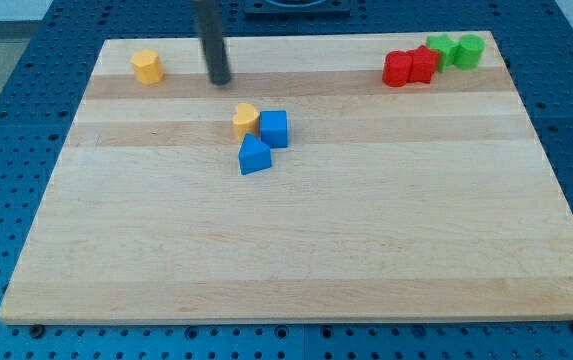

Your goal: Separate the red and green blocks from each other

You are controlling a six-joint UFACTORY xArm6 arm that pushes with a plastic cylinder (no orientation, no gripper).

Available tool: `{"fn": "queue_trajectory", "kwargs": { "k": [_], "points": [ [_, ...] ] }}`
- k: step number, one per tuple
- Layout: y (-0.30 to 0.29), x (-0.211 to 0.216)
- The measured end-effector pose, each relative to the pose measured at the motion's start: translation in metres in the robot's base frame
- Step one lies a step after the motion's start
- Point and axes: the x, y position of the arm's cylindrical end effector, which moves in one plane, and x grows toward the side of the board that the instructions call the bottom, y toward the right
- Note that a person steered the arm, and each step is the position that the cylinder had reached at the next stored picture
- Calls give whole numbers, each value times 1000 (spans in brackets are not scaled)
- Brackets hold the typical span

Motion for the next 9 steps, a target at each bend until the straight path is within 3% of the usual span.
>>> {"fn": "queue_trajectory", "kwargs": {
  "k": [1,3,5,6,7,8,9],
  "points": [
    [94,-28],
    [221,-44],
    [270,-42],
    [283,0],
    [265,128],
    [261,184],
    [261,152]
  ]
}}
